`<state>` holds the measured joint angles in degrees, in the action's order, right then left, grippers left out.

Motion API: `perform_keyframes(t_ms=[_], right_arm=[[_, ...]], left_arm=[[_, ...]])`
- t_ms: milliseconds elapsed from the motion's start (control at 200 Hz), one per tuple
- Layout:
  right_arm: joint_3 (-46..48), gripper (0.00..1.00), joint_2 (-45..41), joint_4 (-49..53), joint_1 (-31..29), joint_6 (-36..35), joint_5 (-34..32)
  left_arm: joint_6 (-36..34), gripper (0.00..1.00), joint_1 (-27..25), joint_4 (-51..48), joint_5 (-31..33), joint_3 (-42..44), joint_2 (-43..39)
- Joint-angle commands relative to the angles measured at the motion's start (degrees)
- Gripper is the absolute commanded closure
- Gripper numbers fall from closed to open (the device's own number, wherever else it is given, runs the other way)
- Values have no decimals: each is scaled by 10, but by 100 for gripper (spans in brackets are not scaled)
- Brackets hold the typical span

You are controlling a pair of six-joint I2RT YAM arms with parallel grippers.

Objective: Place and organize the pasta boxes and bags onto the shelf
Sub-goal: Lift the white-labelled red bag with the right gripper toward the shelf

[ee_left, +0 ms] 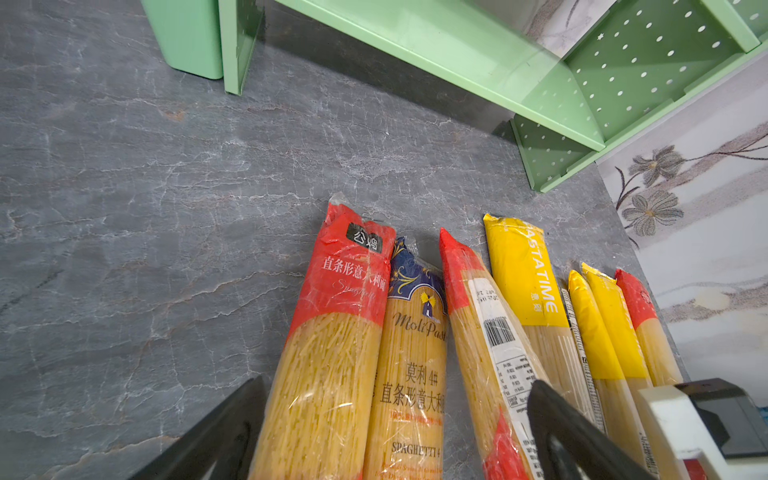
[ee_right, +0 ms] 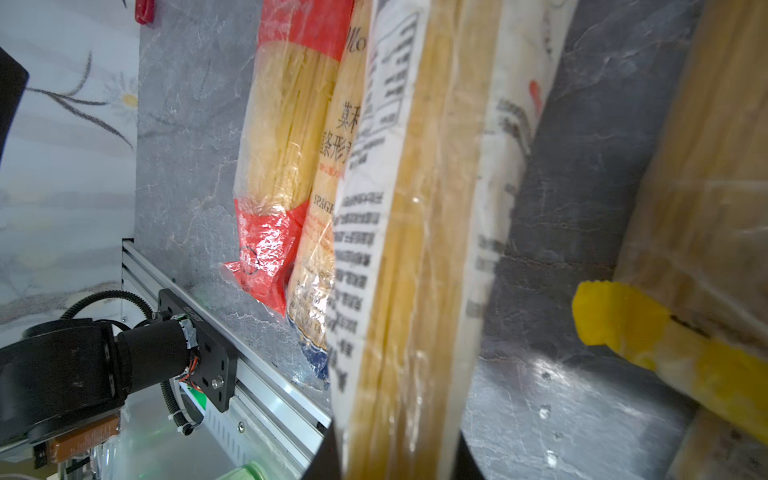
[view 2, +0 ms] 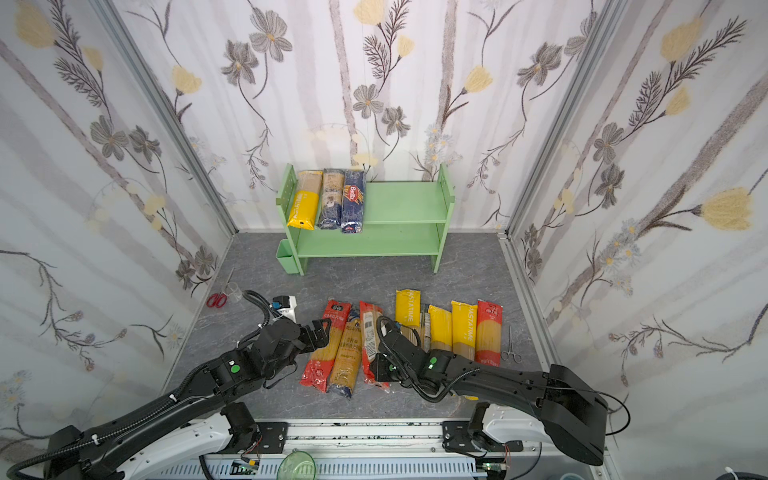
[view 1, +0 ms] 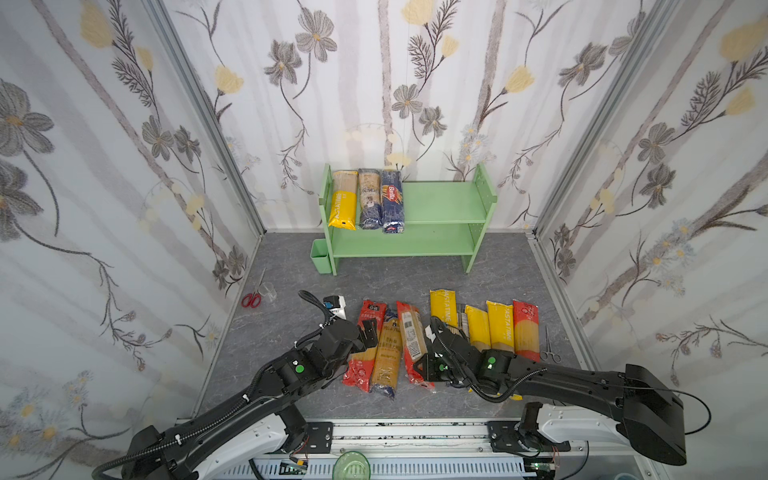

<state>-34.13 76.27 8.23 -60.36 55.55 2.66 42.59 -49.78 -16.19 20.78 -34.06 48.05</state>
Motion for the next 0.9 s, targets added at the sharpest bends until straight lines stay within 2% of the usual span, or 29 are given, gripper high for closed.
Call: perform_keyframes(t_ms=[0,155,455,639,894], right_arm=[[1,83,-27,-56,19,-33,0],[13,87,-78,-57,58,-49,28],[-4,87,-192,12,113,-98,37],[-60,86,-243,81,130,-136,22],[-175,84,-243,144,167,-183,-7]], left_arm=[[-7,0,0,10,16,-16,9],[-10,0,1,10,18,-37,31],[-22,0,2,10,7,-94,100],[-42,0,1,10,-17,-144,165],[-57,0,1,10,-26,-188,217]])
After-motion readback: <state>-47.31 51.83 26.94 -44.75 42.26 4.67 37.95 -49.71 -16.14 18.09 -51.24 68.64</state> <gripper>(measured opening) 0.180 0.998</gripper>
